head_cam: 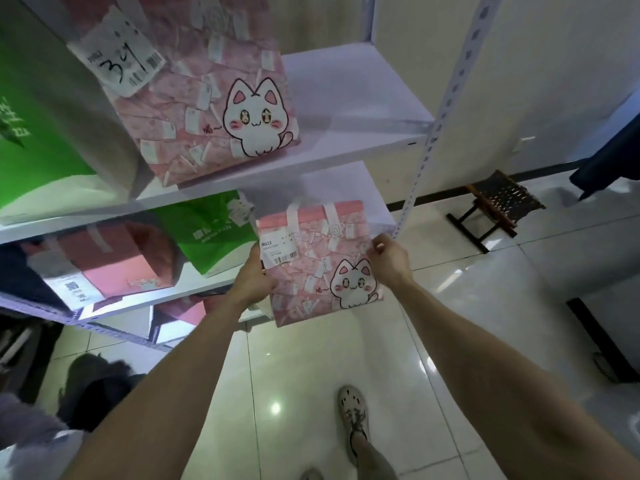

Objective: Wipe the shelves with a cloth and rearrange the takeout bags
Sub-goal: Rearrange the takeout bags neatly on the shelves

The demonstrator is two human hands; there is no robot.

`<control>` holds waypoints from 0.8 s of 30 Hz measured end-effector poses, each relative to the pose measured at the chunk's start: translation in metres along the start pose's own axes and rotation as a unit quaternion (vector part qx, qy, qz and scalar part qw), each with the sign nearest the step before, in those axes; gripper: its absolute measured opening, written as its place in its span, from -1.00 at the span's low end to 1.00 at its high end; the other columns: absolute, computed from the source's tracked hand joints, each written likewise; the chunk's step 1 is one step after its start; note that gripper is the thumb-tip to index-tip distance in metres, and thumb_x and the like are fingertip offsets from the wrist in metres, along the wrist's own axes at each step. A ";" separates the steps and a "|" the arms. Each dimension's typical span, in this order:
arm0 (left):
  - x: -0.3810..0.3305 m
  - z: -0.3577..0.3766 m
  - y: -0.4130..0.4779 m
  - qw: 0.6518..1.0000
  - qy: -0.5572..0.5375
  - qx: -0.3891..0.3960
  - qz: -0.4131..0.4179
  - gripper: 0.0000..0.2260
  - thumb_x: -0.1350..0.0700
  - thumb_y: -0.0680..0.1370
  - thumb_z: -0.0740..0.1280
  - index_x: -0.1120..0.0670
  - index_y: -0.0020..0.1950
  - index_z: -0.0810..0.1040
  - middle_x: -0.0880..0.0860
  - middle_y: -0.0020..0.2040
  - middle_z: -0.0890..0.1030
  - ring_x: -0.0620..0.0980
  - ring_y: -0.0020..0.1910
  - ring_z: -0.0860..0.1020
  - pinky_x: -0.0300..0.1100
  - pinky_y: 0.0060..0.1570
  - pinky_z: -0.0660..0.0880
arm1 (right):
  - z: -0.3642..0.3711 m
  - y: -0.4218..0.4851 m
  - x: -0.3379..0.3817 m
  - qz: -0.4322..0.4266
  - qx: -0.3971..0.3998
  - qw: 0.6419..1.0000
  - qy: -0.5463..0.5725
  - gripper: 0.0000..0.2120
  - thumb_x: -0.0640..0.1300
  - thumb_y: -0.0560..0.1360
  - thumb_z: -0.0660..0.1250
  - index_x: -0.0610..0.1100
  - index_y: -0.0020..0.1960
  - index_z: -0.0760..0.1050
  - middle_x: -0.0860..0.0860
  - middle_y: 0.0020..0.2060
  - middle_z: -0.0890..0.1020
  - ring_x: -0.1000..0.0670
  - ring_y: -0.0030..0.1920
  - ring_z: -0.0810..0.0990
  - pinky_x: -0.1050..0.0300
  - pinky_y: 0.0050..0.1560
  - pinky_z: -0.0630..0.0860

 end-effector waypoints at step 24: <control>0.038 0.043 0.141 0.996 0.064 -0.024 -0.049 -0.14 0.31 0.54 0.55 0.03 0.69 0.12 0.13 0.47 0.55 0.20 0.44 0.55 0.19 0.42 0.53 | 0.060 0.146 -0.027 -0.024 0.102 0.993 -0.052 -0.53 -0.21 0.69 0.29 -0.10 0.57 0.30 -0.08 0.34 0.63 -0.09 0.15 0.64 0.02 0.02 0.58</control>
Point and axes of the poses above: each hand's wrist, its own y-axis towards the middle knuckle, its own z-axis out of the palm, x = y × z, the point moved 10 cm from there along y, towards the middle knuckle
